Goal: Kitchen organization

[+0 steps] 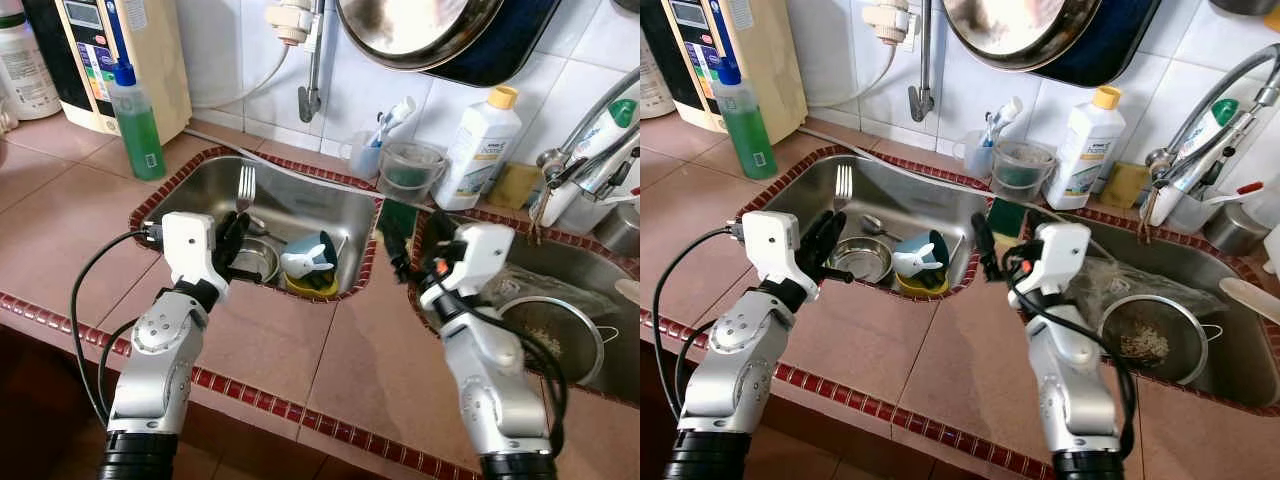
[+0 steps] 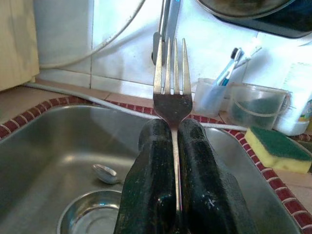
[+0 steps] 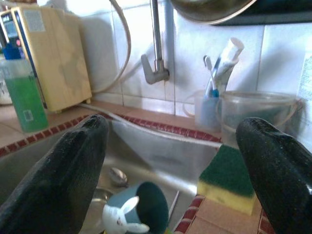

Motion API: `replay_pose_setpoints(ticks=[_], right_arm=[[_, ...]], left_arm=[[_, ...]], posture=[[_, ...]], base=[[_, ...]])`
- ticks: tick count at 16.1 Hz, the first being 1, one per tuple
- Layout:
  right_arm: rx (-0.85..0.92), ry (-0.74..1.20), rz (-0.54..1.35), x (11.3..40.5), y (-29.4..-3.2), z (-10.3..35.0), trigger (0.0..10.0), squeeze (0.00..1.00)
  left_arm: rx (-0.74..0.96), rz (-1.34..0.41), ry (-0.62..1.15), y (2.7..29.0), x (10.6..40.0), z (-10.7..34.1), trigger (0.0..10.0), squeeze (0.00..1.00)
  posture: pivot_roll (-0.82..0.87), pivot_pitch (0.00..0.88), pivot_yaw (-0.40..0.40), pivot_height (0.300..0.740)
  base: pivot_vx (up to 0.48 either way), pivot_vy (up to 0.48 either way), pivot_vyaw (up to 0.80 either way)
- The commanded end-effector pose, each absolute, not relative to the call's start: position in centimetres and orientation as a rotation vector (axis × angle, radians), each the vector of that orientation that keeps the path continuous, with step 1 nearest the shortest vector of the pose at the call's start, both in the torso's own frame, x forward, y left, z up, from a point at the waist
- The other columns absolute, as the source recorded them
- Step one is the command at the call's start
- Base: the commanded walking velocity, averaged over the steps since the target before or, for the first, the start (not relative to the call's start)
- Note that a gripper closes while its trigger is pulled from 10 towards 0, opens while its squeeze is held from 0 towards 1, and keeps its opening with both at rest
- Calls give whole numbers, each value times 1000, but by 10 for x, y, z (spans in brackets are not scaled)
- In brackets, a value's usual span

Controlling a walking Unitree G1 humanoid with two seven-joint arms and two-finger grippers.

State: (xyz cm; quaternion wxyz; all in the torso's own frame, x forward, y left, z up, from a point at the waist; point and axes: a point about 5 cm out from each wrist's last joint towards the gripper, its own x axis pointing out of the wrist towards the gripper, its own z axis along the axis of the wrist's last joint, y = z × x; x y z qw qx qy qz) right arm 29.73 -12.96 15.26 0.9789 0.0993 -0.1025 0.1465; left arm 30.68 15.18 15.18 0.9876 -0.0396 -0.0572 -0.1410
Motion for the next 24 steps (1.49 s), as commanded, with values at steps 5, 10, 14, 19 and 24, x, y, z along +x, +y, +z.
replay_pose_setpoints(ticks=[5,10,14,19,24], right_arm=[[158,-223,288,299,-131,154,10000,0],[114,-213,322,298,-129,151,10000,0],[100,-200,287,300,-138,150,10000,0],[49,-176,291,293,-150,149,10000,0],[48,-160,302,276,-153,146,10000,0]], left_arm=[[-118,-307,-138,149,308,157,10000,0],[-125,-292,-123,149,308,154,10000,0],[-81,-286,-53,147,317,151,10000,0],[-8,-343,-61,148,338,166,10000,0],[55,-451,-35,139,353,167,10000,0]], posture=[[-13,0,-100,732],[-10,0,-110,732],[-22,0,-104,732],[-60,0,-68,732],[-98,1,-27,732]], base=[[0,0,0],[0,0,0],[0,0,0],[0,0,0],[0,0,0]])
